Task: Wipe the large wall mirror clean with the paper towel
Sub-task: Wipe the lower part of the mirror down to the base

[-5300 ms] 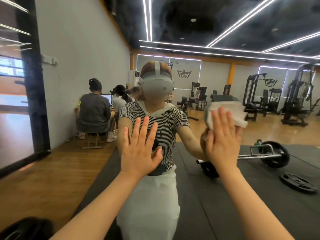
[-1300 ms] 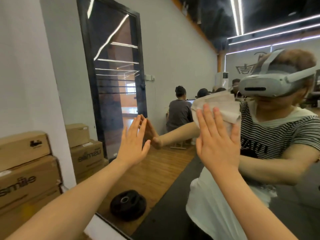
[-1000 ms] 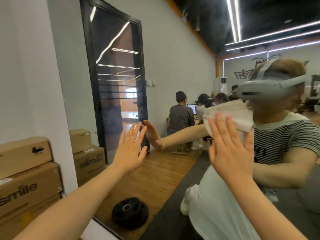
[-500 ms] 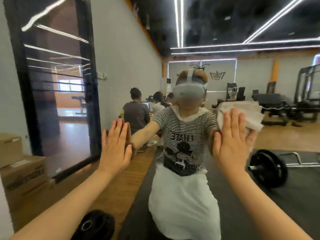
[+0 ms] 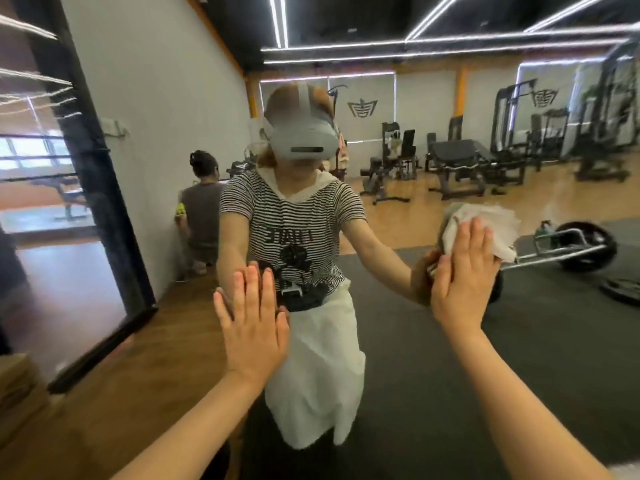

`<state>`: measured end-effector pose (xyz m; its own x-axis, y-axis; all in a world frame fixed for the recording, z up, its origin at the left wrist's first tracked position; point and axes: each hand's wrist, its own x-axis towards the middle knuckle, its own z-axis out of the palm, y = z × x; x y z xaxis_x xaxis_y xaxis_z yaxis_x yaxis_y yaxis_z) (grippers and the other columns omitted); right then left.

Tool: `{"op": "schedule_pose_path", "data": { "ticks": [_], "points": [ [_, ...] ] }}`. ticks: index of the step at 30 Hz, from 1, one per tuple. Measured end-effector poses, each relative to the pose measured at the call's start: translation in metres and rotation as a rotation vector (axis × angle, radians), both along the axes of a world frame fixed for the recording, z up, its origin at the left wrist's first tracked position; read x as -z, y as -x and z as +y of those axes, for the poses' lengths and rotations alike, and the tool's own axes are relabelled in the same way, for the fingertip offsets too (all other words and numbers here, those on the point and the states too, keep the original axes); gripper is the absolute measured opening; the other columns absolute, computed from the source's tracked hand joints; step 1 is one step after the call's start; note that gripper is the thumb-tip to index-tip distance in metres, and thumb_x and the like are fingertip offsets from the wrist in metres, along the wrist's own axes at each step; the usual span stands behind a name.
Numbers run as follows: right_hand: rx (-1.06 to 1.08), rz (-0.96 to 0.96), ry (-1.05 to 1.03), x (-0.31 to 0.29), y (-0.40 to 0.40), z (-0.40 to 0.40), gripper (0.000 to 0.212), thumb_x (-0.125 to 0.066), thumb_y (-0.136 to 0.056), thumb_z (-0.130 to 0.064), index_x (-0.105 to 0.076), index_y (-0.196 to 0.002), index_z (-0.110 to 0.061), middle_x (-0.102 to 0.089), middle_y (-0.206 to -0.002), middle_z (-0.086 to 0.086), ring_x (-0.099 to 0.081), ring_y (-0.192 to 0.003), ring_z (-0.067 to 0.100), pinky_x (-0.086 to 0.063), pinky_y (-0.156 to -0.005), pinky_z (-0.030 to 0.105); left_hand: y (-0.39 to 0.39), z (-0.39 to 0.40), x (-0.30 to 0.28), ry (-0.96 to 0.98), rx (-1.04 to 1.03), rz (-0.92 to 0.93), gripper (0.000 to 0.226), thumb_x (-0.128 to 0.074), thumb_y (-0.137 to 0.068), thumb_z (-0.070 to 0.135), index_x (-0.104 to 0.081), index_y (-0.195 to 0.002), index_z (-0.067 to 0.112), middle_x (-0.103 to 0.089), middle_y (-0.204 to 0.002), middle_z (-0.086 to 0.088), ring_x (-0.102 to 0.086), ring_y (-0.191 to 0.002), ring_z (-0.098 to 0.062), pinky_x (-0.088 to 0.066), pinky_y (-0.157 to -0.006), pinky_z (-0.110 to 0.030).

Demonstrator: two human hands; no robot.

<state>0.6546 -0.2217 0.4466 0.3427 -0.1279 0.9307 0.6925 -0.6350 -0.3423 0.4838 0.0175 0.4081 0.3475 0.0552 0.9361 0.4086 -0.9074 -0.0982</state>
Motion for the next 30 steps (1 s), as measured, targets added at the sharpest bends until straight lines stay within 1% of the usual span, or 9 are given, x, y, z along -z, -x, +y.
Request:
{"op": "schedule_pose_path", "data": {
  "ticks": [4,8,11,13,16,18,25,28,30],
  "points": [
    [0.017,0.050,-0.098,-0.005,0.002,0.016,0.058,-0.031,-0.094,-0.023,-0.035,-0.146,0.001,-0.032,-0.153,0.021,-0.024,-0.143,0.036,-0.015,-0.113,0.059,-0.004,0.002,0.003,0.008,-0.001,-0.005,0.061,-0.008,-0.101,0.041,0.007,-0.155,0.015,0.015,-0.162,-0.003,0.009,-0.149,-0.023,0.008,-0.118,-0.048],
    [0.033,0.101,-0.205,-0.017,0.036,0.067,0.063,-0.028,-0.092,-0.025,-0.027,-0.151,-0.004,-0.027,-0.156,0.018,-0.021,-0.144,0.032,-0.014,-0.112,0.059,-0.009,0.007,0.004,-0.015,0.030,-0.049,0.072,-0.026,-0.094,0.036,0.006,-0.155,0.017,0.013,-0.162,-0.001,0.007,-0.150,-0.022,0.006,-0.119,-0.048],
    [-0.016,-0.066,-0.031,-0.018,0.077,0.120,0.060,-0.033,-0.092,-0.024,-0.025,-0.150,-0.010,-0.032,-0.154,0.015,-0.020,-0.142,0.028,-0.011,-0.110,0.049,-0.009,0.005,0.002,-0.016,0.051,-0.061,0.077,-0.031,-0.090,0.035,0.005,-0.155,0.018,0.011,-0.163,-0.002,0.005,-0.150,-0.022,0.003,-0.118,-0.049],
    [-0.088,-0.156,0.150,-0.013,0.094,0.137,0.060,-0.035,-0.092,-0.022,-0.024,-0.150,-0.013,-0.032,-0.155,0.010,-0.020,-0.144,0.026,-0.015,-0.108,0.050,-0.008,0.005,0.003,-0.026,0.043,-0.061,0.079,-0.033,-0.088,0.034,0.005,-0.155,0.016,0.010,-0.163,-0.003,0.004,-0.150,-0.023,0.001,-0.118,-0.051],
    [-0.129,-0.342,0.421,-0.012,0.076,0.118,0.061,-0.039,-0.091,-0.022,-0.024,-0.150,-0.018,-0.026,-0.156,0.002,-0.016,-0.147,0.018,-0.021,-0.108,0.049,-0.008,0.006,0.004,-0.030,0.052,-0.072,0.078,-0.034,-0.089,0.034,0.004,-0.155,0.016,0.009,-0.163,-0.002,0.003,-0.150,-0.022,0.002,-0.118,-0.050],
    [-0.076,-0.381,0.472,-0.011,0.053,0.091,0.064,-0.041,-0.091,-0.023,-0.021,-0.151,-0.020,-0.023,-0.156,0.000,-0.013,-0.147,0.014,-0.017,-0.112,0.045,-0.007,0.007,0.003,-0.026,0.062,-0.071,0.077,-0.033,-0.090,0.035,0.003,-0.155,0.018,0.008,-0.163,-0.001,0.002,-0.150,-0.022,0.003,-0.119,-0.049],
    [-0.035,-0.194,0.108,-0.014,0.027,0.050,0.057,-0.037,-0.089,-0.022,-0.037,-0.143,-0.005,-0.044,-0.145,0.019,-0.029,-0.137,0.029,-0.018,-0.109,0.047,-0.008,0.006,0.004,-0.003,0.058,-0.074,0.076,-0.032,-0.091,0.036,0.002,-0.156,0.017,0.007,-0.163,-0.001,0.001,-0.150,-0.022,0.001,-0.119,-0.049],
    [-0.052,-0.046,-0.081,-0.023,0.048,0.077,0.060,-0.035,-0.088,-0.021,-0.038,-0.145,-0.002,-0.039,-0.149,0.020,-0.024,-0.139,0.029,-0.017,-0.109,0.052,-0.009,0.005,0.004,-0.009,0.046,-0.069,0.077,-0.033,-0.090,0.036,0.002,-0.156,0.017,0.007,-0.163,-0.001,0.000,-0.150,-0.023,0.001,-0.119,-0.049],
    [-0.084,-0.039,-0.044,-0.021,0.070,0.106,0.063,-0.035,-0.087,-0.021,-0.030,-0.149,-0.006,-0.033,-0.153,0.018,-0.020,-0.141,0.028,-0.016,-0.108,0.054,-0.009,0.006,0.004,-0.011,0.042,-0.067,0.078,-0.034,-0.089,0.036,0.002,-0.156,0.016,0.007,-0.163,-0.002,0.001,-0.150,-0.023,0.003,-0.120,-0.048]
  ]
}}
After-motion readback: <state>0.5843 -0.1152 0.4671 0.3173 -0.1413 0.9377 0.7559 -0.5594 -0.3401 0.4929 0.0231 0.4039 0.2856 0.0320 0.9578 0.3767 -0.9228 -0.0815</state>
